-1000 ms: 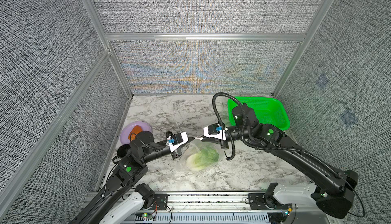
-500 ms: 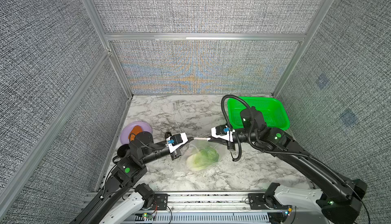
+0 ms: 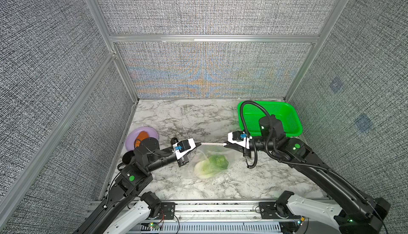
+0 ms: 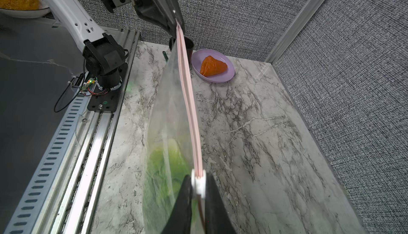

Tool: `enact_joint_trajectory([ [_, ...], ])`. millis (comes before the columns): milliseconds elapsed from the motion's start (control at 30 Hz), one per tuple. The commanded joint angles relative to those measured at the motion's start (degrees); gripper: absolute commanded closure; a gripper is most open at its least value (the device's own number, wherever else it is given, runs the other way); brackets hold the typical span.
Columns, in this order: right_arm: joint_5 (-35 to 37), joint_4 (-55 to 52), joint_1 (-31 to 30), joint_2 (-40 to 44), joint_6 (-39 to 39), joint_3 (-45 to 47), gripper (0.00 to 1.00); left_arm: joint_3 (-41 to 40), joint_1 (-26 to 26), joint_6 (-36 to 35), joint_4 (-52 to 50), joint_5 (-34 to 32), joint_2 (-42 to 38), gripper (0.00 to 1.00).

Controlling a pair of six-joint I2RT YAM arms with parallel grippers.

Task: Open the zip-top bag and take out the chinese cabbages
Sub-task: Unzip the zipper on the zipper food storage bag.

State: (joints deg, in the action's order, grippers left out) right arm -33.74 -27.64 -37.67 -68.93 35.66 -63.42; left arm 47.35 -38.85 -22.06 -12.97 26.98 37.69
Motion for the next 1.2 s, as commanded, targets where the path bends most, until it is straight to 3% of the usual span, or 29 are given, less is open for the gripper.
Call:
enact_joint_trajectory([
  [0, 1.81, -0.87, 1.42, 0.83, -0.42, 0.57, 1.0, 0.19, 0.0, -0.23, 1.37, -1.05, -0.43, 1.0],
  [1167, 6.83, -3.26, 6.81, 7.13, 0.99, 4.17, 1.0, -0.19, 0.09, -1.74, 0.07, -6.84, -2.53, 1.0],
])
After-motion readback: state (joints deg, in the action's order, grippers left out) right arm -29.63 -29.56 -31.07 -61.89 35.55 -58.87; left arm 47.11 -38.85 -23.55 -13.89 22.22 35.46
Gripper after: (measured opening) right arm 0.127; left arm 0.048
